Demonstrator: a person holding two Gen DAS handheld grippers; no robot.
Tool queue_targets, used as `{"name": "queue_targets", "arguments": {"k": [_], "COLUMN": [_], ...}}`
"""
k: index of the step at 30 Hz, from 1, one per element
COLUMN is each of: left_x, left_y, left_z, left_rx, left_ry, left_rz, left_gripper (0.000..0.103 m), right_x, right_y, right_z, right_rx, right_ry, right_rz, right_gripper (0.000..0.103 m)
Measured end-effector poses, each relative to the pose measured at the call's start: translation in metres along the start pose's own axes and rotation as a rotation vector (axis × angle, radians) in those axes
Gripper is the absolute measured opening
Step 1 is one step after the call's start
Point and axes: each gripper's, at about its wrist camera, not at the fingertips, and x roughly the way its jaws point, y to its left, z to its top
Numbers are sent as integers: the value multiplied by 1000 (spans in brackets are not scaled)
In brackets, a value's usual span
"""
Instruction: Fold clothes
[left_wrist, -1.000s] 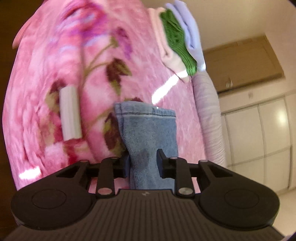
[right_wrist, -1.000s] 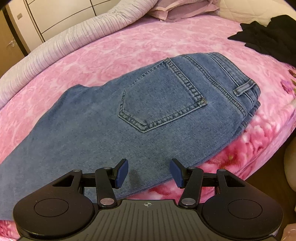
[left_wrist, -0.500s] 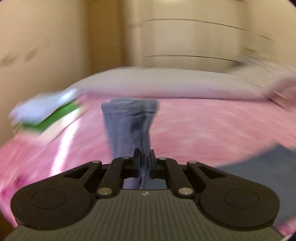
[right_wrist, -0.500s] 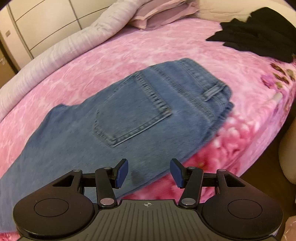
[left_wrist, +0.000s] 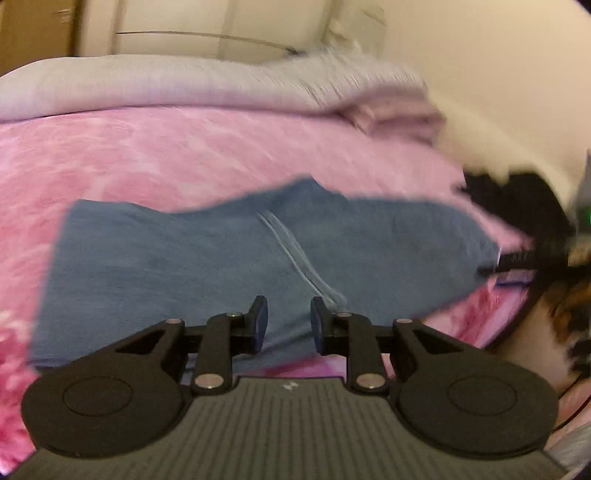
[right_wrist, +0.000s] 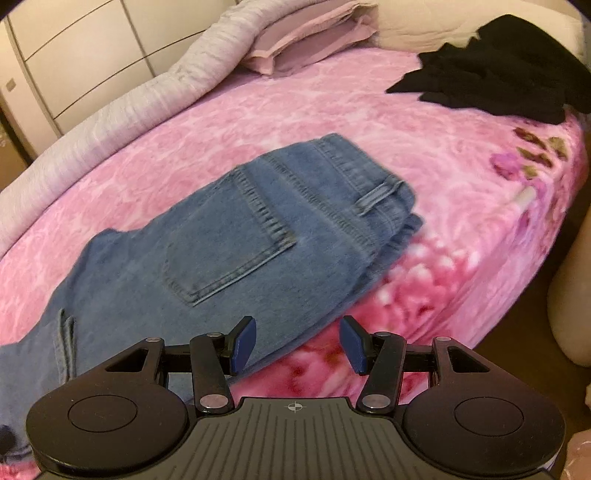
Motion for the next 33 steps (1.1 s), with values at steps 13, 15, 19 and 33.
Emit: {"name": "queue_targets", "arguments": {"k": [13,15,19,33], "left_x": [4,-13,-24,-27], "left_y": [92,99,118,138], "left_z": [-7,-8,-15,-16], "left_rx": [-267,-303,-412,-503], "left_ry": [44,23,13,-19], "left_rz": [136,105,51,15], "left_gripper": [18,19,19,19], "right_x": [40,47,60,83], "right_y": [65,74,87,121], "right_z": [-46,-51,-61,-79], "right_rx": [380,408,438,412], "right_ry": [350,379,426,338], "right_rz": [636,643,607,534], "right_gripper": [54,54,54,13]}}
